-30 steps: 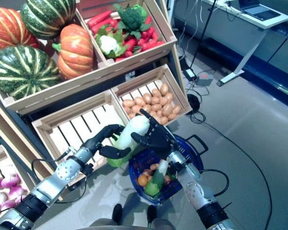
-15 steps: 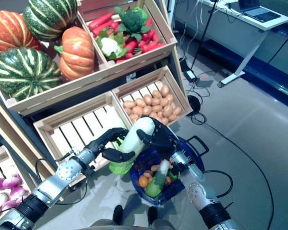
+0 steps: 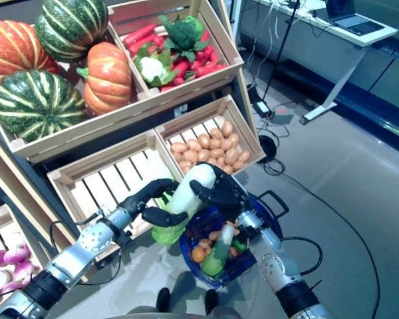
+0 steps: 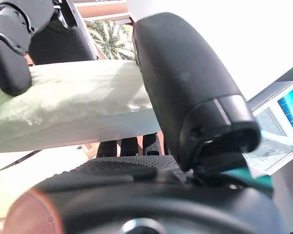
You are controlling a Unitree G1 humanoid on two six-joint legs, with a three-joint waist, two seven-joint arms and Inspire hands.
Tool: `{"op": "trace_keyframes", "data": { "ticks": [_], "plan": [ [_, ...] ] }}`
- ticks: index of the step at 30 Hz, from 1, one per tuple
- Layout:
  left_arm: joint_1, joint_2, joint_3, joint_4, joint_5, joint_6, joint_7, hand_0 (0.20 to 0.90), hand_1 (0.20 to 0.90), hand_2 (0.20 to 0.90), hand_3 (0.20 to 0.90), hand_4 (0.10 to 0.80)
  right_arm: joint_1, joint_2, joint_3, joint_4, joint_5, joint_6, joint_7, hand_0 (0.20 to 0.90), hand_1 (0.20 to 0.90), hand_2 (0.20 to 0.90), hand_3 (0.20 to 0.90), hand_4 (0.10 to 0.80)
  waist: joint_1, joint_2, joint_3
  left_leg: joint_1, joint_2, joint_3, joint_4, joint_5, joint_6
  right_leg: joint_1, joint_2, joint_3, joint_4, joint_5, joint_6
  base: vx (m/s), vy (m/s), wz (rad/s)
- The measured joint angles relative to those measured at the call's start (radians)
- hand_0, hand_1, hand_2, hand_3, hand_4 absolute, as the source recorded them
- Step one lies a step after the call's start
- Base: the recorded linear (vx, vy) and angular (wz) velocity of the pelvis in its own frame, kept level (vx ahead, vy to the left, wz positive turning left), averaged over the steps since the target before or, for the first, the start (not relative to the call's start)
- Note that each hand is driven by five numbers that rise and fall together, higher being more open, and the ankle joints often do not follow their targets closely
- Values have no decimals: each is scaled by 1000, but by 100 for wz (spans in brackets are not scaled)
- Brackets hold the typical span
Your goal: Put vegetables into the basket
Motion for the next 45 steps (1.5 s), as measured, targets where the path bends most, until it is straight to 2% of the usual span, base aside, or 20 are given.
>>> {"op": "trace_keyframes", "data": {
  "ticks": [4, 10, 14, 17, 20, 26, 29, 33, 35, 37, 42, 45],
  "plan": [
    [18, -12, 6, -17, -16, -1, 4, 900, 900, 900, 900, 800, 11, 3, -4, 0, -2, 1, -13, 300, 300, 300, 300, 400, 0, 0, 0, 0, 0, 1, 0, 0, 1, -1, 0, 1, 0, 0, 0, 0, 0, 0],
    [78, -63, 40, -23, -146, 0, 0, 900, 900, 900, 900, 800, 19, 2, -45, -6, -44, 1, -13, 300, 300, 300, 300, 400, 0, 0, 0, 0, 0, 4, 0, -2, 2, -2, 0, 2, 0, 0, 0, 0, 0, 0],
    [132, -101, 128, -22, -217, 2, -2, 900, 900, 900, 900, 800, 62, 3, -116, -15, -44, 0, -13, 300, 300, 300, 300, 400, 1, -1, 0, -3, 0, 4, 0, -3, 3, -4, 0, 3, 0, 0, 0, 0, 0, 0],
    [153, -100, 204, -22, -236, 2, 6, 900, 900, 900, 900, 800, 92, -2, -182, -15, -42, -5, -13, 300, 300, 300, 300, 400, 0, -1, 1, -9, 0, 5, 0, -3, 3, -10, 0, 2, 0, 0, 1, -22, -26, 0],
    [161, -100, 272, -22, -239, 2, 10, 900, 900, 900, 900, 800, 125, 3, -251, -14, -41, -42, -17, 300, 300, 300, 300, 400, 0, -2, 1, -21, 0, 5, 0, -3, 3, -23, 1, 2, 0, 0, 1, -66, -53, 0],
    [163, -94, 290, -23, -255, -2, 32, 900, 900, 900, 900, 800, 132, 13, -294, 18, -40, -152, -81, 300, 300, 300, 300, 400, 0, -15, 22, -81, 0, 4, 1, 9, 2, -83, 3, 2, 1, 13, 0, -181, -43, 0],
    [143, -59, 291, -34, -256, -23, 71, 900, 900, 900, 900, 800, 80, 16, -339, 70, -36, -252, -197, 300, 300, 300, 300, 400, 0, -30, 113, -136, -1, 2, 4, 28, -2, -136, 2, 1, 5, 31, 1, -191, -30, 1],
    [124, -47, 312, -34, -256, -45, 136, 900, 900, 900, 900, 800, -2, 17, -416, 113, 9, -322, -301, 300, 300, 300, 300, 400, 1, -22, 227, -191, -10, 1, 27, 38, -1, -188, 0, 1, 22, 46, 0, -147, -26, 1],
    [92, -43, 313, -34, -255, -69, 171, 900, 900, 900, 900, 800, -46, 14, -439, 127, 21, -346, -322, 300, 300, 300, 300, 400, 1, -14, 271, -239, -12, -1, 64, 34, 0, -231, -1, -1, 53, 44, -2, -145, -41, 6],
    [16, -40, 310, -33, -249, -117, 222, 900, 900, 900, 900, 800, -134, 12, -440, 170, 54, -380, -351, 300, 300, 300, 300, 400, 6, 0, 347, -303, -18, -5, 129, 23, -3, -282, 0, -6, 100, 41, -4, -115, -45, 9],
    [-132, -27, 287, -19, -160, -221, 335, 900, 900, 900, 900, 800, -299, 12, -430, 354, 124, -402, -382, 300, 300, 300, 300, 400, 28, 33, 382, -458, -22, -13, 274, -4, -9, -437, -4, -27, 269, -13, -15, -84, -52, 15],
    [-159, -10, 289, -19, -123, -293, 401, 900, 900, 900, 900, 800, -345, 11, -429, 412, 132, -403, -388, 300, 300, 300, 300, 400, 39, 40, 386, -510, -31, -17, 317, -6, -9, -507, -14, -28, 355, -41, -12, -108, -19, 7]
  ]
}}
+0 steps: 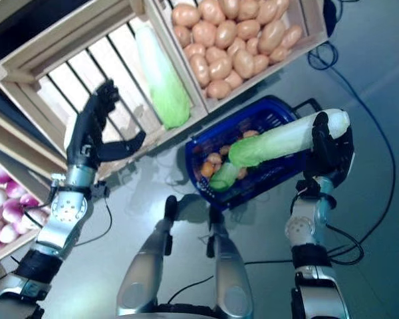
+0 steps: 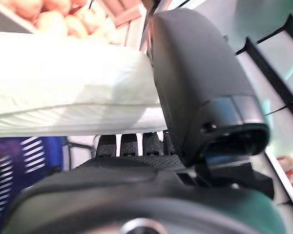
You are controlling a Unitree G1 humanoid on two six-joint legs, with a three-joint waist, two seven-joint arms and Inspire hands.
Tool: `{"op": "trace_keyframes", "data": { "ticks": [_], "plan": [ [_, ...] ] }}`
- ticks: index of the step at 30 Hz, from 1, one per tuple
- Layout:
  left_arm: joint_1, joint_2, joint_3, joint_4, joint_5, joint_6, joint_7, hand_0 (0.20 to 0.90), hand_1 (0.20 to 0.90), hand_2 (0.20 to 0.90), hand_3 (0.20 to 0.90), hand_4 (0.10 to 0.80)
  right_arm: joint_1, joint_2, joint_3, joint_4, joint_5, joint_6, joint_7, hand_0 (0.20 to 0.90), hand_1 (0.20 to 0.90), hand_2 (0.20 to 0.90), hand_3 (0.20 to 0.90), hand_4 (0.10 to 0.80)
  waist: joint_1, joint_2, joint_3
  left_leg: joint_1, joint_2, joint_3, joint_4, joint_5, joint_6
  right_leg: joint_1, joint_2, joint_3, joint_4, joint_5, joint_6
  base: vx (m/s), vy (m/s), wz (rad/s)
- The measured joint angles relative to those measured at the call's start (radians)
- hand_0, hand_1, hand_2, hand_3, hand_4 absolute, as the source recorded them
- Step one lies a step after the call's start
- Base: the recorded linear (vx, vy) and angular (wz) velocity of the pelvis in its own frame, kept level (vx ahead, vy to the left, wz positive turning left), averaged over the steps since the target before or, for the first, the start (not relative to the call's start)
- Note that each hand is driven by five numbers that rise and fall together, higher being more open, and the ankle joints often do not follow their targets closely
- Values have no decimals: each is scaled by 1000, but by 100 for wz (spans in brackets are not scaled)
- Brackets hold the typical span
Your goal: Put vegetables into the basket
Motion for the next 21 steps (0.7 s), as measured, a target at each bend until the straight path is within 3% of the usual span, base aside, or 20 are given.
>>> {"op": "trace_keyframes", "data": {
  "ticks": [5, 10, 21],
  "plan": [
    [-125, 43, -4, 17, 117, -27, 138, 900, 900, 900, 900, 800, -116, -24, 7, 66, 72, -15, -12, 300, 300, 300, 300, 400, 6, 0, 2, -215, -41, -2, 198, -43, 7, -239, -44, 3, 258, -81, 2, -71, -3, 14],
    [-207, 47, -8, 63, 149, -27, 213, 900, 900, 900, 900, 800, -223, -57, 75, 146, 62, 6, -56, 300, 300, 300, 300, 400, 14, 0, 2, -403, -52, 2, 415, -108, 2, -415, -60, 14, 446, -129, -6, -9, 6, 1],
    [-217, 49, -9, 62, 195, -27, 296, 900, 900, 900, 900, 800, -257, -58, 87, 233, -13, 78, -168, 300, 300, 300, 300, 400, 15, 0, 2, -574, -77, -21, 479, -113, 1, -583, -50, 35, 502, -126, 3, 15, -21, 2]
  ]
}}
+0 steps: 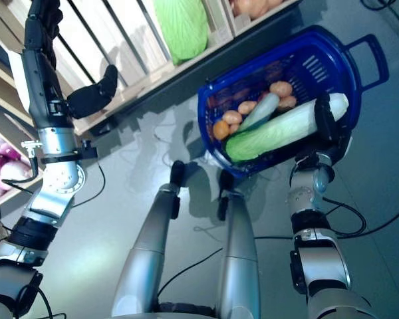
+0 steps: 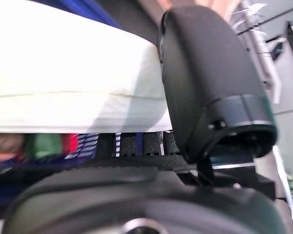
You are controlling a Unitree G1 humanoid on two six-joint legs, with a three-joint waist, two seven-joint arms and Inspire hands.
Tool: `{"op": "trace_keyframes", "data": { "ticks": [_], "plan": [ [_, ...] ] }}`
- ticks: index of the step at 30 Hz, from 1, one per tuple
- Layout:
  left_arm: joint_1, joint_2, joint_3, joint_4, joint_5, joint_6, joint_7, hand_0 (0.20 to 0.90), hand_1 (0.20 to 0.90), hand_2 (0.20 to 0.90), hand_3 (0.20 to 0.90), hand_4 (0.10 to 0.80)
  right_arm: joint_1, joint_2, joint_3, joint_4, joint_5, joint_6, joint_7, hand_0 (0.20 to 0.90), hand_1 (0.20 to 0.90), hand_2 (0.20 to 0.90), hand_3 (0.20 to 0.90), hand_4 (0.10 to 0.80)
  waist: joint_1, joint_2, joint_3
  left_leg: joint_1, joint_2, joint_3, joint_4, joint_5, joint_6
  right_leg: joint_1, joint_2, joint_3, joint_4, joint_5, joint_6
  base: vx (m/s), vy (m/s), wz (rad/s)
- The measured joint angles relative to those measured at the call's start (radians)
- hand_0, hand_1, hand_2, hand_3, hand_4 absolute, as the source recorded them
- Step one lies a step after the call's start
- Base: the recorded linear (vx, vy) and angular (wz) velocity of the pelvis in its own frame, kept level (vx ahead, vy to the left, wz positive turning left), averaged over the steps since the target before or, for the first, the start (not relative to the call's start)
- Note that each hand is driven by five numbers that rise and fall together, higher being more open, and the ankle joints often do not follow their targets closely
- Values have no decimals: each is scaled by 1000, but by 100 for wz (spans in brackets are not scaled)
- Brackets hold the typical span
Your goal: Put vegetables into the basket
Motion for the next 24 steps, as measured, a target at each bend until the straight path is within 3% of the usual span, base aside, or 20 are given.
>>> {"op": "trace_keyframes", "data": {
  "ticks": [7, 8, 9, 10, 11, 12, 20, 24],
  "plan": [
    [-21, 1, -13, 2, 0, 1, 27, 900, 900, 900, 900, 800, -73, 1, 9, 48, -5, 34, -40, 300, 300, 300, 300, 400, 1, 0, 0, -70, -9, 4, 62, -7, 1, -69, -1, 5, 68, -17, 1, 39, -22, 3],
    [-27, 1, -14, 2, 0, 1, 27, 900, 900, 900, 900, 800, -89, 1, 21, 60, -5, 34, -40, 418, 418, 418, 418, 478, 0, 0, 0, -75, -9, 3, 68, -11, 0, -75, -2, 5, 75, -22, -7, 38, -40, 2],
    [-31, 2, -14, 2, 0, 1, 28, 900, 900, 900, 900, 800, -101, 2, 28, 60, -11, 34, -40, 401, 401, 401, 401, 467, 2, 0, 0, -78, -9, 4, 69, -13, -1, -79, -2, 4, 77, -25, -11, 11, -39, 3],
    [-32, 2, -14, 2, 0, 1, 28, 900, 900, 900, 900, 800, -108, 4, 30, 58, -13, 34, -40, 427, 427, 427, 427, 485, 2, 0, 0, -79, -9, 4, 69, -14, -1, -81, -2, 4, 79, -26, -11, 2, -40, 1],
    [-33, 2, -14, 2, 1, 1, 28, 900, 900, 900, 900, 800, -119, 8, 37, 57, -13, 34, -40, 622, 622, 622, 622, 615, 2, 0, 0, -81, -9, 3, 68, -14, -1, -82, -1, 3, 79, -27, -11, -5, -33, 2],
    [-34, 2, -15, 2, 1, 1, 28, 900, 900, 900, 900, 800, -122, 9, 41, 55, -13, 34, -40, 900, 900, 900, 900, 800, 2, 0, 0, -82, -9, 3, 68, -14, -1, -83, -1, 3, 79, -26, -11, -24, -36, 2],
    [-29, 3, -27, 0, 31, 2, 28, 900, 900, 900, 900, 800, -135, 23, 55, 52, 0, -9, -74, 900, 900, 900, 900, 800, 3, 1, 0, -123, -9, 3, 105, -25, -9, -121, -2, 0, 113, -39, -9, 5, -17, 1],
    [-29, 40, -33, -5, 58, 2, 28, 900, 900, 900, 900, 800, -118, 24, 23, 9, 4, -46, -99, 900, 900, 900, 900, 800, 1, 1, 0, -126, -9, 3, 139, -39, -9, -121, -3, 0, 143, -52, -10, 19, -32, 0]
  ]
}}
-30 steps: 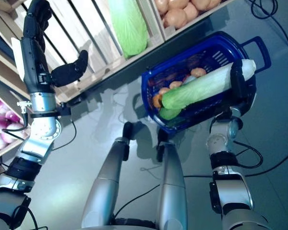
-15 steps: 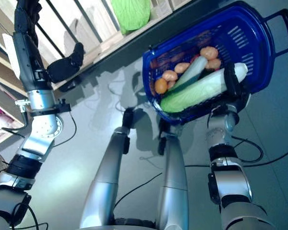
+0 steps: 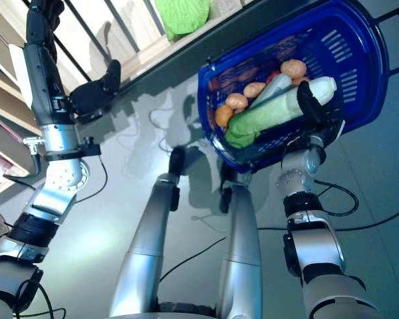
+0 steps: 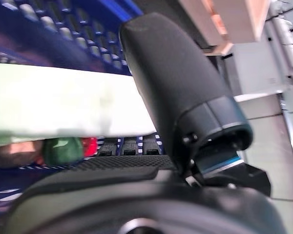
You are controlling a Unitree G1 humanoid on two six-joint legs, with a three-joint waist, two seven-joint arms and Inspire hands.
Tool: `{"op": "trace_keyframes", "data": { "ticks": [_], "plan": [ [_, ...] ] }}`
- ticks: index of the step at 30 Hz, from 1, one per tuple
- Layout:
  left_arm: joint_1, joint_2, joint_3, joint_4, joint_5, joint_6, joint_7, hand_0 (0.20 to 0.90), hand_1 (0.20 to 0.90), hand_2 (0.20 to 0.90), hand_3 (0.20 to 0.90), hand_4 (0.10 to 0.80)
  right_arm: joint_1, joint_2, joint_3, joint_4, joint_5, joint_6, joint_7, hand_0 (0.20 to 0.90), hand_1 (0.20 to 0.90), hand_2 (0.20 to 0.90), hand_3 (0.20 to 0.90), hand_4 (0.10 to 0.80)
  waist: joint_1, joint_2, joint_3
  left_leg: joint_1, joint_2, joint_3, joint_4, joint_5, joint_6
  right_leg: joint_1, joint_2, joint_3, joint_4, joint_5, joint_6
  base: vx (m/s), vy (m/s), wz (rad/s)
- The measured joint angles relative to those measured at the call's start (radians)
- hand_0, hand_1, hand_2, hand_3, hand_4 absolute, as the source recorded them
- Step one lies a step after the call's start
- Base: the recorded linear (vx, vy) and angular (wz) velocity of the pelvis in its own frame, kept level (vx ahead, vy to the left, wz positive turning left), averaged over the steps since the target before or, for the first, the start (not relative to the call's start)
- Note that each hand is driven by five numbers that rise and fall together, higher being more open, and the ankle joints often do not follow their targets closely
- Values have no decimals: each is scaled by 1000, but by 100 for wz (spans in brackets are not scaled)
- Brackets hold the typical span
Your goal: Put vegetables into the basket
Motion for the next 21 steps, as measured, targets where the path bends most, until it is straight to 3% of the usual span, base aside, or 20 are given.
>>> {"op": "trace_keyframes", "data": {
  "ticks": [5, 12, 17, 20, 21],
  "plan": [
    [2, 52, 0, -5, 72, 0, 2, 900, 900, 900, 900, 800, 48, 9, -10, -45, 36, -41, 0, 900, 900, 900, 900, 800, -4, 0, 0, 37, 5, 1, -15, 2, -1, 36, 1, 2, -10, 1, 0, 13, -1, 1],
    [4, 92, 1, -23, 213, 15, 37, 900, 900, 900, 900, 800, 223, 114, 8, -174, 25, -42, 22, 900, 900, 900, 900, 800, -33, -1, 0, 165, 23, 27, -102, 11, 3, 152, 23, 31, -98, 19, 11, 41, 26, -10],
    [-16, 118, 2, -35, 353, 125, 91, 900, 900, 900, 900, 800, 391, 192, 102, -246, -10, -42, 81, 900, 900, 900, 900, 800, -86, -2, 0, 267, 42, 59, -178, 14, 8, 239, 36, 61, -168, 32, 24, 38, 45, -18],
    [-35, 196, -12, -32, 513, 231, 93, 900, 900, 900, 900, 800, 495, 233, 155, -287, -6, -41, 118, 900, 900, 900, 900, 800, -110, -2, 0, 317, 55, 77, -215, 19, 9, 281, 49, 73, -206, 42, 16, 28, 79, -17],
    [-35, 196, -12, -32, 513, 231, 93, 900, 900, 900, 900, 800, 495, 233, 155, -287, -6, -41, 118, 900, 900, 900, 900, 800, -110, -2, 0, 317, 55, 77, -215, 19, 9, 281, 49, 73, -206, 42, 16, 10, 115, -20]
  ]
}}
